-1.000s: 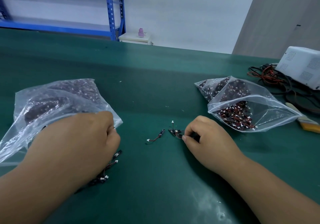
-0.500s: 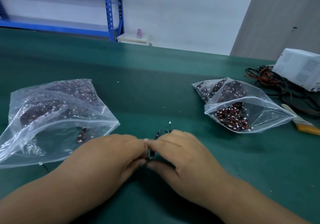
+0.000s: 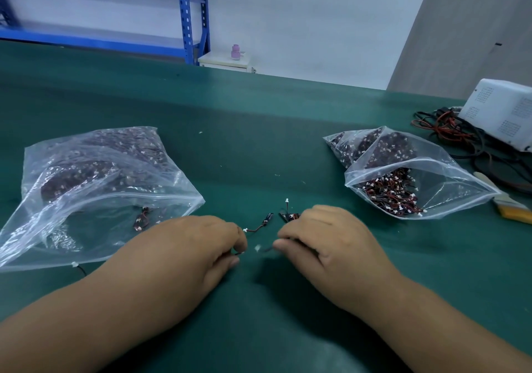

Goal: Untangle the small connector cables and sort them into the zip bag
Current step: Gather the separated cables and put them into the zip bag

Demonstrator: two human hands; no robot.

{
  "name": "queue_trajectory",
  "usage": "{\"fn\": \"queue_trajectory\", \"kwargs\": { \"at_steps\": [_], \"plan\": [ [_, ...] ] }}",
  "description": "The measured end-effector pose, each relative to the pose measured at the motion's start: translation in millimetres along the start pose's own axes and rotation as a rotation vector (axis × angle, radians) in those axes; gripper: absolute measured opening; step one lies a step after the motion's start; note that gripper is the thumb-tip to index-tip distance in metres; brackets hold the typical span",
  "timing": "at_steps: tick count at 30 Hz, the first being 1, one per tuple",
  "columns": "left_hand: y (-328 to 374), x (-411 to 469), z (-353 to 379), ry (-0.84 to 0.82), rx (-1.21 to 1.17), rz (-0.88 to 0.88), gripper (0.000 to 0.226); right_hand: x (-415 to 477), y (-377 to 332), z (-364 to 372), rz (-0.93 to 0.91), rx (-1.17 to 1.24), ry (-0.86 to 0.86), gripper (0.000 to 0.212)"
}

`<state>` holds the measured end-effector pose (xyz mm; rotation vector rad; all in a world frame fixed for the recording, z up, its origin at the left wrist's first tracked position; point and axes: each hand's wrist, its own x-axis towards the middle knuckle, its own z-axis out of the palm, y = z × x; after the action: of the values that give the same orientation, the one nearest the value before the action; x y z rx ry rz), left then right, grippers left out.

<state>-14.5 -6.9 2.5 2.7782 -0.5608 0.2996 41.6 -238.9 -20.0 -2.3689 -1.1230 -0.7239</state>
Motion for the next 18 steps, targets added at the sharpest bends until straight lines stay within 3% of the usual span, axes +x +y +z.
{"fn": "queue_trajectory", "kwargs": {
  "at_steps": [5, 9, 12, 18],
  "plan": [
    [-6.1, 2.2, 1.3, 0.015, 0.016, -0.032, 0.028, -2.5, 28.6, -1.9, 0.367, 0.261, 0.176, 0.009],
    [-7.7, 3.2, 3.9, 0.014, 0.01, -0.029, 0.025, -5.0, 40.0, 3.1, 0.613, 0.415, 0.159, 0.035],
    [-8.3, 3.6, 4.1, 0.026, -0.007, -0.028, 0.02, -5.8, 41.8, 3.9, 0.635, 0.386, 0.118, 0.044],
    [-7.0, 1.2, 1.8, 0.039, -0.009, -0.08, 0.014, -7.0, 42.5, 5.6, 0.646, 0.233, 0.073, 0.036]
  ]
}}
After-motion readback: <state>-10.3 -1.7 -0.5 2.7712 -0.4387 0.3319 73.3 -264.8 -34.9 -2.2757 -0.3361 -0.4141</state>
